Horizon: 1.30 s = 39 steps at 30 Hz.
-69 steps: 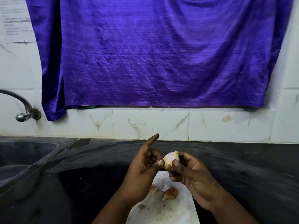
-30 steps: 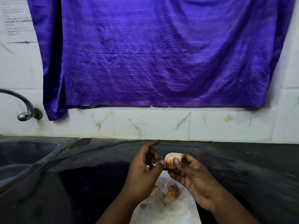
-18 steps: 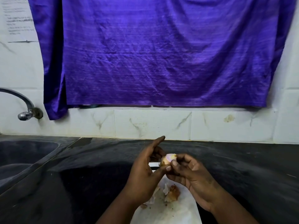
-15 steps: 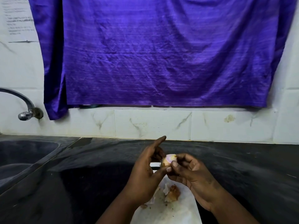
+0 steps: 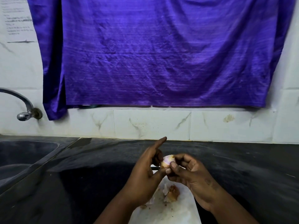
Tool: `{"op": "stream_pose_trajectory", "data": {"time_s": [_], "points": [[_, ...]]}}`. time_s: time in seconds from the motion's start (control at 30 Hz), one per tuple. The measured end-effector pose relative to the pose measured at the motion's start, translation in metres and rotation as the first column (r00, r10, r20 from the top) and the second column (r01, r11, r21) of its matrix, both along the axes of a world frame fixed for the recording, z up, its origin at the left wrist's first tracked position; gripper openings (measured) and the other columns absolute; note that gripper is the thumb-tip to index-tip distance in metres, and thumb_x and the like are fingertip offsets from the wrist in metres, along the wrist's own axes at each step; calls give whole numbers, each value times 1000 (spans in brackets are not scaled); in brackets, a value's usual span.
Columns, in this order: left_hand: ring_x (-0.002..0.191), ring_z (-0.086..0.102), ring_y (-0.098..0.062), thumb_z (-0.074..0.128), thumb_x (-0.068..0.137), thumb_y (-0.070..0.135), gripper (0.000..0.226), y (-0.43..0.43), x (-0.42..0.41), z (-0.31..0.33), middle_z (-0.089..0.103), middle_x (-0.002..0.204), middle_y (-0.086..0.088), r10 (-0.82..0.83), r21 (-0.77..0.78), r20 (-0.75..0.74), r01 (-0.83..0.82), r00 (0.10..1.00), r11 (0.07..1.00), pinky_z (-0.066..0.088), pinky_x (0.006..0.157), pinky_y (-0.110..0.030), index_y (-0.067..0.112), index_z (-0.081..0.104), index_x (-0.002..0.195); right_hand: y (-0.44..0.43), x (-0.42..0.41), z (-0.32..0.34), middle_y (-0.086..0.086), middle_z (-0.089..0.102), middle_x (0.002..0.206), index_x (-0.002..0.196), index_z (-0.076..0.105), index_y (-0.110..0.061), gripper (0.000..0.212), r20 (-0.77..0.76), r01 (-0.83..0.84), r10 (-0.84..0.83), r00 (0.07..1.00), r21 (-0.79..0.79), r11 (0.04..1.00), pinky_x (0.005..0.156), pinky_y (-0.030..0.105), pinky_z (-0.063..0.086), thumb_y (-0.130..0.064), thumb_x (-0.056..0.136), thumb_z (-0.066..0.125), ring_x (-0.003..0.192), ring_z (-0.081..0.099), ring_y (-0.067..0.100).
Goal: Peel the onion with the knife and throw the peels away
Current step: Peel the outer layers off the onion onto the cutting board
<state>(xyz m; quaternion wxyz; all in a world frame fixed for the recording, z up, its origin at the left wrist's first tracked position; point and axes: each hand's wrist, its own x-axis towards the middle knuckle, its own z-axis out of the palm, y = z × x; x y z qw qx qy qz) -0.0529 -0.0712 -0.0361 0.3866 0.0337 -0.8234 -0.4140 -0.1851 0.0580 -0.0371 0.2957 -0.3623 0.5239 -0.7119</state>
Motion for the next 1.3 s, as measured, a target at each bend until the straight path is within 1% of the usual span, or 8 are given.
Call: {"op": "stream_pose_trajectory", "data": {"time_s": [0.2, 0.37, 0.53, 0.7, 0.83, 1.03, 1.2, 1.3], "points": [[92, 63, -8, 75, 93, 6, 82, 3, 2, 2, 60, 97, 11, 26, 10, -26, -25, 999, 1000, 53, 83, -16, 58, 41, 146, -2, -1, -1, 19, 76, 112, 106, 72, -7, 30, 19, 2, -1, 1000, -13, 1000, 86, 44, 61, -20, 79, 79, 92, 75, 27], [117, 63, -6, 80, 90, 13, 82, 7, 5, 7, 60, 123, 25, 58, 63, -49, -54, 997, 997, 59, 84, -22, 60, 41, 146, -2, -1, 0, 20, 75, 114, 108, 72, -7, 31, 53, 6, -5, 999, -23, 1000, 92, 48, 59, -19, 80, 78, 93, 73, 29], [107, 72, -14, 81, 87, 2, 78, 7, 2, 7, 72, 110, 15, 73, 114, -100, -62, 992, 992, 61, 84, -24, 50, 54, 141, 1, 1, 3, 14, 77, 113, 115, 74, -16, 35, 48, 17, -16, 999, -21, 1000, 87, 43, 61, -21, 80, 78, 95, 74, 29], [98, 73, -17, 82, 83, -3, 78, 5, 0, 6, 75, 100, 9, 74, 140, -129, -55, 989, 989, 63, 85, -30, 45, 58, 140, 2, 3, 5, 16, 77, 112, 111, 77, -19, 27, -8, 6, -6, 1000, 2, 1000, 94, 45, 59, -24, 85, 74, 99, 73, 31], [94, 73, -15, 80, 85, -3, 77, 3, 1, 7, 73, 95, 4, 39, 160, -115, -20, 993, 987, 62, 88, -29, 46, 57, 139, 3, 5, 6, 23, 76, 107, 110, 77, -17, 26, -9, -5, 5, 1000, -7, 1000, 82, 36, 58, -25, 86, 73, 88, 69, 25], [90, 71, -26, 76, 89, -3, 76, 0, -1, 5, 71, 92, -5, -11, 197, -105, 31, 994, 980, 62, 86, -39, 49, 56, 140, 0, 5, 5, 13, 76, 92, 107, 77, -11, 30, 11, -31, 31, 999, -43, 999, 71, 32, 52, -29, 83, 72, 80, 65, 19], [91, 73, -14, 75, 92, 1, 73, 10, -1, 3, 73, 91, -2, -87, 175, -28, 91, 996, 980, 57, 87, -25, 42, 51, 147, -2, -3, 4, 28, 75, 107, 104, 77, -6, 33, 151, 71, -55, 987, -103, 992, 81, 40, 54, -29, 80, 72, 90, 68, 31], [90, 73, -17, 77, 91, 4, 76, 7, -1, 2, 73, 91, -6, -82, 176, 16, 78, 996, 981, 59, 87, -29, 41, 48, 150, -2, -6, 7, 19, 77, 94, 104, 74, 0, 33, 235, 68, -30, 972, -154, 986, 70, 30, 61, -24, 83, 67, 77, 73, 23]]}}
